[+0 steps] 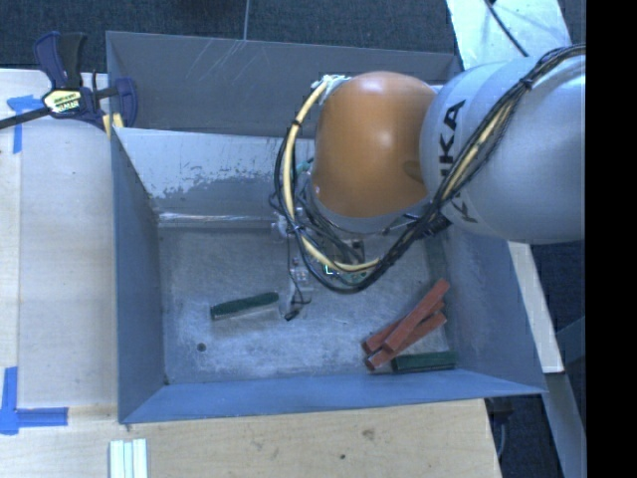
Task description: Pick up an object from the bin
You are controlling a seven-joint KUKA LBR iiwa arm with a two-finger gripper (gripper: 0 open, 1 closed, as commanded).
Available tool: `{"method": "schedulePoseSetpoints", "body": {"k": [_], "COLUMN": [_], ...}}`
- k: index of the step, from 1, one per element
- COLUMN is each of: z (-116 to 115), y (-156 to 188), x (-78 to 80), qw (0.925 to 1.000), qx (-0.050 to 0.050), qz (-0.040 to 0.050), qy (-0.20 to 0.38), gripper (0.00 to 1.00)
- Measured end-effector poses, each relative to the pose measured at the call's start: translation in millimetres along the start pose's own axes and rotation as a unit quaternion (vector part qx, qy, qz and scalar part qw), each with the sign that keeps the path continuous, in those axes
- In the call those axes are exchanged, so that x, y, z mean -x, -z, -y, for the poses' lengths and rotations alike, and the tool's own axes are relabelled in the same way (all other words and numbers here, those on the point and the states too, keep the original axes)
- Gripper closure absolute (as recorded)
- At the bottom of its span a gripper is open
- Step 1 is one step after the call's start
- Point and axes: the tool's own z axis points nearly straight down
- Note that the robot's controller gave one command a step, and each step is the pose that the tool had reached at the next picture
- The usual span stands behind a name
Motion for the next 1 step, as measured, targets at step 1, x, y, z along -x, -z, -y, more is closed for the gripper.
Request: {"method": "schedulePoseSetpoints", "body": {"k": [1], "z": [-11.3], "y": [-132.9], "x": [29.3], "qw": [0.998], "qx": [0.0], "qz": [0.0009], "qy": [0.063], "gripper": [0.0]}}
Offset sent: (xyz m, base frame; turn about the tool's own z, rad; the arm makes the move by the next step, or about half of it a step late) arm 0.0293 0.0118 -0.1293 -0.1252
